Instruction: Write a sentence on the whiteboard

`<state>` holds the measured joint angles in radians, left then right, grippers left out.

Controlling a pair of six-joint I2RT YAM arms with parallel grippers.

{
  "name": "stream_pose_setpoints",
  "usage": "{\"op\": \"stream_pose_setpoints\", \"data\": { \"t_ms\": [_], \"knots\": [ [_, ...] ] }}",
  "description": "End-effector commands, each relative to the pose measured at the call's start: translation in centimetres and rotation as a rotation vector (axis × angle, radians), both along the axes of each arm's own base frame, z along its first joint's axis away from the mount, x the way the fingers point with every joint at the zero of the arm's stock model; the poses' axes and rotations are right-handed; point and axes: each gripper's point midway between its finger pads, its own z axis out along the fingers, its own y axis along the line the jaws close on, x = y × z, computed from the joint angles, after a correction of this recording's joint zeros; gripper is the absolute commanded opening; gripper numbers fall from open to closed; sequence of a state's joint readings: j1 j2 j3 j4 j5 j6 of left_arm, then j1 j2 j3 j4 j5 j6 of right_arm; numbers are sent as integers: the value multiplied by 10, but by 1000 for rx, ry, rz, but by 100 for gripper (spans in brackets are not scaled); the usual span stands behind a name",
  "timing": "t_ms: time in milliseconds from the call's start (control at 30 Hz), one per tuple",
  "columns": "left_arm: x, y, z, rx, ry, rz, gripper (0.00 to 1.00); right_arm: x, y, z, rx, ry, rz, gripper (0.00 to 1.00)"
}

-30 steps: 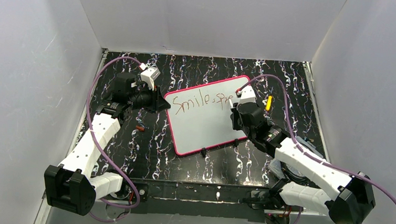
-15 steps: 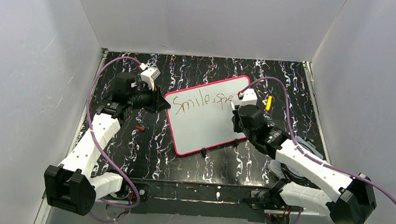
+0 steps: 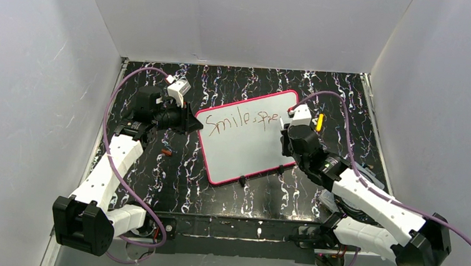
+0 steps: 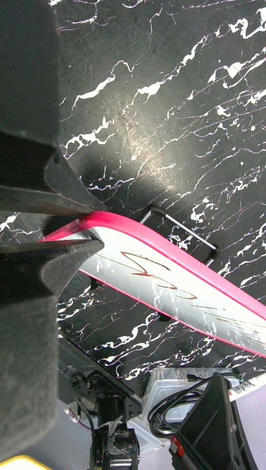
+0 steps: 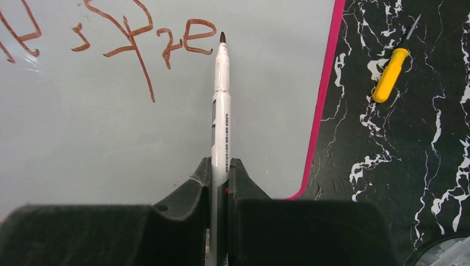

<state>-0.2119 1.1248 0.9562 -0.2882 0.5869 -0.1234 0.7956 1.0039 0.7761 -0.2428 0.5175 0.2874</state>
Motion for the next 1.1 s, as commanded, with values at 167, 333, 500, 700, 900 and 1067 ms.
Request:
{"op": "stream_pose_setpoints", "data": {
  "t_ms": [167, 333, 500, 700, 900, 1067],
  "knots": [
    [2, 2, 4, 27, -43, -8, 0, 19, -2, 13, -22, -44, -28, 1],
    [3, 2, 3, 28, -39, -8, 0, 26, -5, 20, -29, -65, -33, 1],
    [3, 2, 4, 29, -39, -5, 0, 29, 2, 26, -41, -76, 3, 1],
    [3, 2, 4, 28, -39, -6, 0, 21, 6, 9, -30, -27, 35, 1],
    [3, 1, 4, 26, -38, -8, 0, 7, 6, -8, 11, 29, 46, 1],
    [3, 1, 3, 26, -37, -7, 0, 0, 3, -20, 13, 61, 42, 1]
  ]
}}
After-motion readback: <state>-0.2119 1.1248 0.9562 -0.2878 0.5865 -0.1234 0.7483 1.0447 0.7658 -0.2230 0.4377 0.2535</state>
